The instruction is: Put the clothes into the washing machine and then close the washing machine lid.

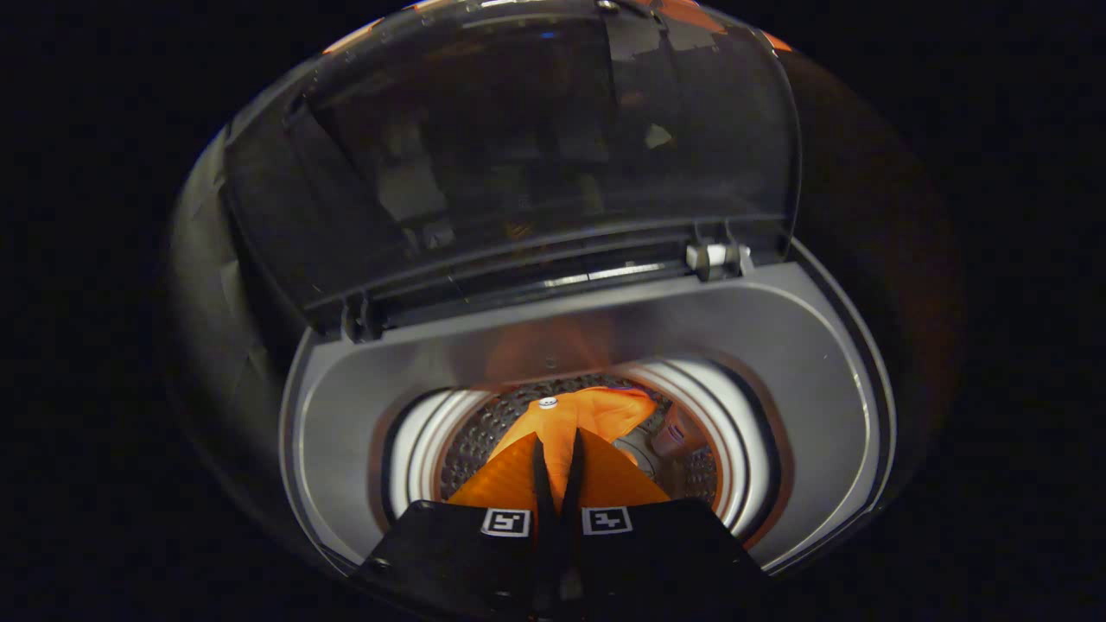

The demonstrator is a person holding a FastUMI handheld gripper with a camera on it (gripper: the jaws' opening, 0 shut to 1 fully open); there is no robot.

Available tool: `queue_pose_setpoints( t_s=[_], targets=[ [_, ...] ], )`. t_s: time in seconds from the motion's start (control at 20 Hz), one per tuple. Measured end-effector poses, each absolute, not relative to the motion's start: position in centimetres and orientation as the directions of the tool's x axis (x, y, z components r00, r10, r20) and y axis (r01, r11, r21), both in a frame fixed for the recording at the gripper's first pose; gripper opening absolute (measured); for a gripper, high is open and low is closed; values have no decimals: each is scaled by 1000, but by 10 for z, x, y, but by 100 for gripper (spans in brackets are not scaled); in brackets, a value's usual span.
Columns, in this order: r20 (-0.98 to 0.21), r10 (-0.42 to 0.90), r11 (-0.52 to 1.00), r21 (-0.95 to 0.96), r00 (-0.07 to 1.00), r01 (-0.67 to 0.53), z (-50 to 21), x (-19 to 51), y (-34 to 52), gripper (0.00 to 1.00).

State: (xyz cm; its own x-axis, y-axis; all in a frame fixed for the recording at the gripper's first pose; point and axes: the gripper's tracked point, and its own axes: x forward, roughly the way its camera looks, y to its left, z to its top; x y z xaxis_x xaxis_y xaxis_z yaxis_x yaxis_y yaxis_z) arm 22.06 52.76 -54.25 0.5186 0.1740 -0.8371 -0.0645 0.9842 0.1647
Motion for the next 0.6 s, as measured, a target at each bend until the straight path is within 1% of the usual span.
queue_pose_setpoints(
  t_s=[0.05,0.2,0.3,0.4,0.45,0.55,0.6],
  targets=[
    [-840,167,985,161,516,-57,-542,221,527,8],
    [-848,173,985,152,501,-84,-544,219,529,8],
    [-868,160,987,131,471,-92,-551,214,528,8],
    [-889,155,988,138,430,-71,-552,206,528,8],
    [-890,155,988,145,428,-58,-552,204,528,10],
    [-890,158,987,152,427,-48,-552,206,527,20],
    [-892,161,987,152,422,-53,-551,203,526,35]
  ],
)
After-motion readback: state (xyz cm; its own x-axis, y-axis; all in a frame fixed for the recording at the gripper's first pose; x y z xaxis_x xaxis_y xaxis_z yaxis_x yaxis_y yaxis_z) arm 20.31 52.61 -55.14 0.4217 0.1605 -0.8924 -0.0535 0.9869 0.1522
